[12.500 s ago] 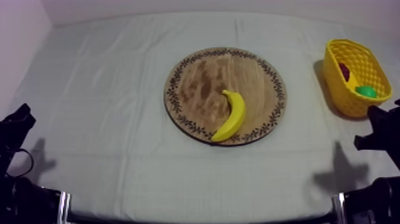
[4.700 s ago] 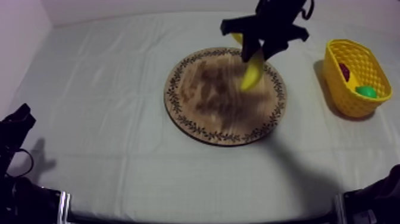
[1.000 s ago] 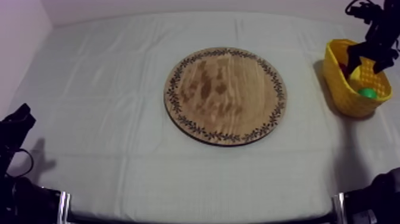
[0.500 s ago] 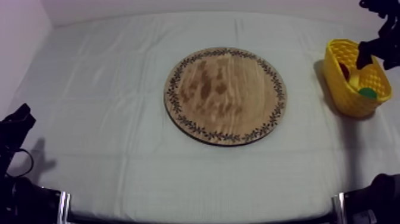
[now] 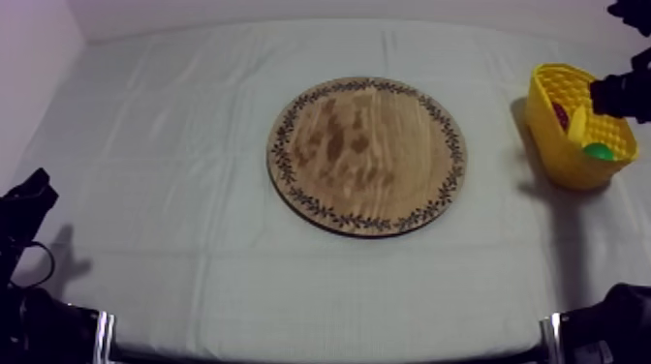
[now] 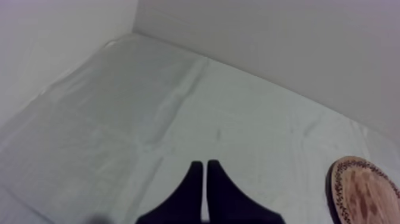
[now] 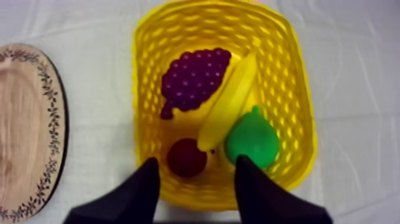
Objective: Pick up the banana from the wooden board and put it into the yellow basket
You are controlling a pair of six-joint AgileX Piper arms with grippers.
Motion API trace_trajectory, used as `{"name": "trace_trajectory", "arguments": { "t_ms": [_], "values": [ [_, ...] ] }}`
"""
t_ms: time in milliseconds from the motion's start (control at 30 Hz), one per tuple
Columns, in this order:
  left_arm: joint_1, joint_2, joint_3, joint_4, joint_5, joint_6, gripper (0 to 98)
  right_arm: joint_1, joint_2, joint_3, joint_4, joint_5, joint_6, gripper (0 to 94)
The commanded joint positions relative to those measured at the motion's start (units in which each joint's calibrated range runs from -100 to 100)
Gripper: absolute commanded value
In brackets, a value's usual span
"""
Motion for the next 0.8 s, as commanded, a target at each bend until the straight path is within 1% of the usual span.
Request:
{"name": "trace_trajectory", "arguments": {
  "t_ms": [0, 100, 200, 267, 333, 433, 500, 600, 700, 733, 767],
  "values": [
    [-0.02, 0.02, 0.03, -0.01, -0.01, 0.00, 0.1, 0.26, -5.41, 4.38, -2.86, -2.23, 3.29, 33.4],
    [-0.02, 0.02, 0.03, -0.01, -0.01, 0.00, 0.1, 0.86, -10.83, 10.11, -5.95, -5.62, 6.99, 29.3],
    [-0.02, 0.02, 0.03, -0.01, -0.01, 0.00, 0.1, 1.46, -16.93, 16.32, -9.20, -8.82, 11.76, 22.9],
    [-0.02, 0.02, 0.03, -0.01, -0.01, 0.00, 0.1, 1.69, -21.39, 19.99, -10.84, -9.76, 14.53, 19.2],
    [-0.02, 0.02, 0.03, -0.01, -0.01, 0.00, 0.1, 1.85, -25.89, 23.28, -11.99, -10.16, 16.31, 15.5],
    [-0.02, 0.02, 0.03, -0.01, -0.01, 0.00, 0.1, 1.95, -31.99, 27.65, -13.31, -10.30, 17.94, 6.5],
    [-0.02, 0.02, 0.03, -0.01, -0.01, 0.00, 0.1, 1.97, -35.57, 30.16, -14.03, -9.80, 18.80, 3.4],
    [-0.02, 0.02, 0.03, -0.01, -0.01, 0.00, 0.1, 2.01, -40.48, 33.33, -14.84, -8.11, 20.05, 1.4],
    [-0.02, 0.02, 0.03, -0.01, -0.01, 0.00, 0.1, 2.29, -45.05, 36.76, -16.11, -7.97, 21.03, 0.8],
    [-0.02, 0.02, 0.03, -0.01, -0.01, 0.00, 0.1, 2.45, -46.49, 37.97, -16.55, -8.36, 21.08, 0.7],
    [-0.02, 0.02, 0.03, -0.01, -0.01, 0.00, 0.1, 2.57, -47.92, 39.01, -16.35, -8.80, 20.10, 0.6]
  ]
}}
